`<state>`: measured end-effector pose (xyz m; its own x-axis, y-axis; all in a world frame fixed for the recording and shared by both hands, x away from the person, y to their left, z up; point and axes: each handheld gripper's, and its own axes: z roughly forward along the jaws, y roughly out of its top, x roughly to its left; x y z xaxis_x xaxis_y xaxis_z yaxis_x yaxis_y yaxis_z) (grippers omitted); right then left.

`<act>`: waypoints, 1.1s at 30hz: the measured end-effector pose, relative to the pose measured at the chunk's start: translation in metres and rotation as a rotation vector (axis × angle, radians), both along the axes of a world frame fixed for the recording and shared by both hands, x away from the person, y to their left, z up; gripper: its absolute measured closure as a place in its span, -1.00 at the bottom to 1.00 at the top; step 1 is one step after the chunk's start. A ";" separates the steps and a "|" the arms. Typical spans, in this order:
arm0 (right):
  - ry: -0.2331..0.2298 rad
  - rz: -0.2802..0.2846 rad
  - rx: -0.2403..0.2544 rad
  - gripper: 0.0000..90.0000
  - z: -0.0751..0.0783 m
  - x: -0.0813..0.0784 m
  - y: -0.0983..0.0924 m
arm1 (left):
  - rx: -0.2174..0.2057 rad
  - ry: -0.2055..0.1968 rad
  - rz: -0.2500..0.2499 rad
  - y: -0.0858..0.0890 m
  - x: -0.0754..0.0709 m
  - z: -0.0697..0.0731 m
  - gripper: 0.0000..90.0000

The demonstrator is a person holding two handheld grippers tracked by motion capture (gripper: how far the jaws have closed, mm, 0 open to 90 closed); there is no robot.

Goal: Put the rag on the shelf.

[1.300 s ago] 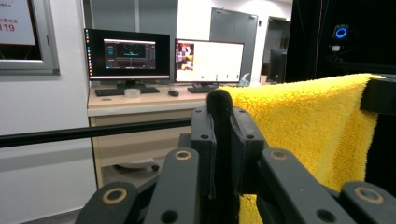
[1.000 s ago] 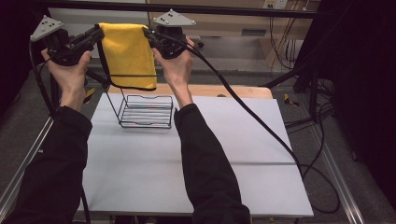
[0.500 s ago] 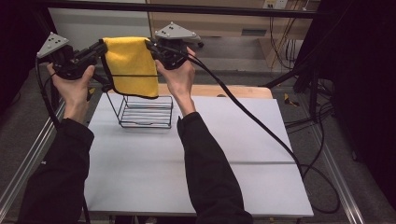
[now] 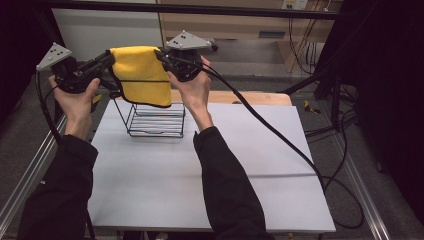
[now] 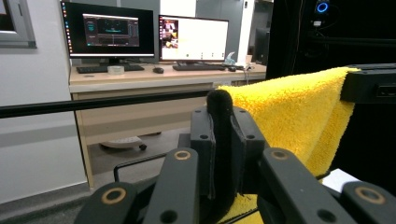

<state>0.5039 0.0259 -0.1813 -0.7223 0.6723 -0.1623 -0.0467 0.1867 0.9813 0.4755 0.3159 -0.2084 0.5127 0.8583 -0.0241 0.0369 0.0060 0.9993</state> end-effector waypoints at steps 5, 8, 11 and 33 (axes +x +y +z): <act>-0.015 0.018 -0.012 0.86 -0.002 -0.007 -0.001 | 0.005 0.003 -0.010 0.002 -0.004 -0.003 0.79; -0.015 0.024 -0.027 0.86 -0.005 -0.011 -0.001 | 0.015 0.008 -0.010 0.002 -0.007 -0.005 0.79; -0.018 0.032 -0.037 0.86 -0.006 -0.015 -0.001 | 0.021 0.007 -0.012 0.002 -0.010 -0.007 0.79; 0.054 0.083 -0.109 0.85 -0.026 -0.036 -0.002 | 0.073 0.081 -0.015 0.001 -0.033 -0.026 0.75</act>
<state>0.4675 0.0235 -0.2072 -0.7845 0.5903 -0.1901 -0.0137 0.2900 0.9569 0.4423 0.3172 -0.2349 0.5248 0.8512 -0.0034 0.1169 -0.0681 0.9908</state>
